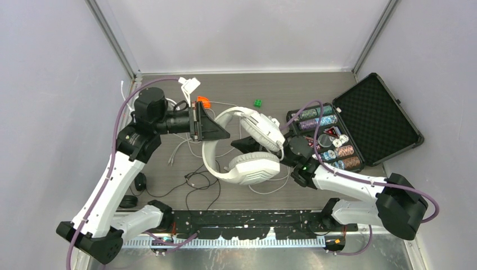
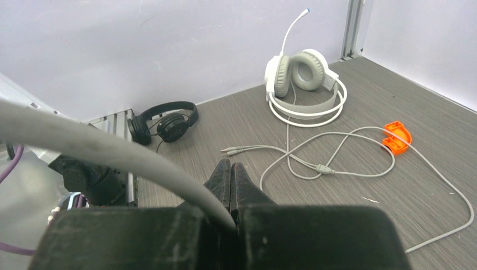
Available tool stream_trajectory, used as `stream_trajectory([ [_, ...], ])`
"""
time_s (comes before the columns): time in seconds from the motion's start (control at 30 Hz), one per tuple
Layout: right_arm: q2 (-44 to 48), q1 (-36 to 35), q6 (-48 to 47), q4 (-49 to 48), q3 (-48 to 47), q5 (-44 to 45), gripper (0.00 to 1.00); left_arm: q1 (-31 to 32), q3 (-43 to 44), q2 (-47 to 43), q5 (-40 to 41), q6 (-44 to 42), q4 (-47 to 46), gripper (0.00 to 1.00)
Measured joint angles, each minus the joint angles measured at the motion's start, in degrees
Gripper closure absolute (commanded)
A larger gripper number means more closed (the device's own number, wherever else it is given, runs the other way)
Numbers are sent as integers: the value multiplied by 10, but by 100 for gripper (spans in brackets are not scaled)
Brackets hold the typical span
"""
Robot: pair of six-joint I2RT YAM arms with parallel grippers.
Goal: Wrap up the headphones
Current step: Wrap the headphones cable around the headphones.
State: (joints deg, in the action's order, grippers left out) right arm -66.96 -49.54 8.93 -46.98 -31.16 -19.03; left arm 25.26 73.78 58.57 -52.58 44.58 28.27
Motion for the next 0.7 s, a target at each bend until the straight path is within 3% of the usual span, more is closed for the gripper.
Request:
stream_trajectory([
  [0.5,-11,0,-14,6,-18,58,99,24,-45,-4,-31,-1,-49,100],
  [0.7,-19,0,-30,12,-33,94,99,53,-61,-3,-41,-50,-27,100],
])
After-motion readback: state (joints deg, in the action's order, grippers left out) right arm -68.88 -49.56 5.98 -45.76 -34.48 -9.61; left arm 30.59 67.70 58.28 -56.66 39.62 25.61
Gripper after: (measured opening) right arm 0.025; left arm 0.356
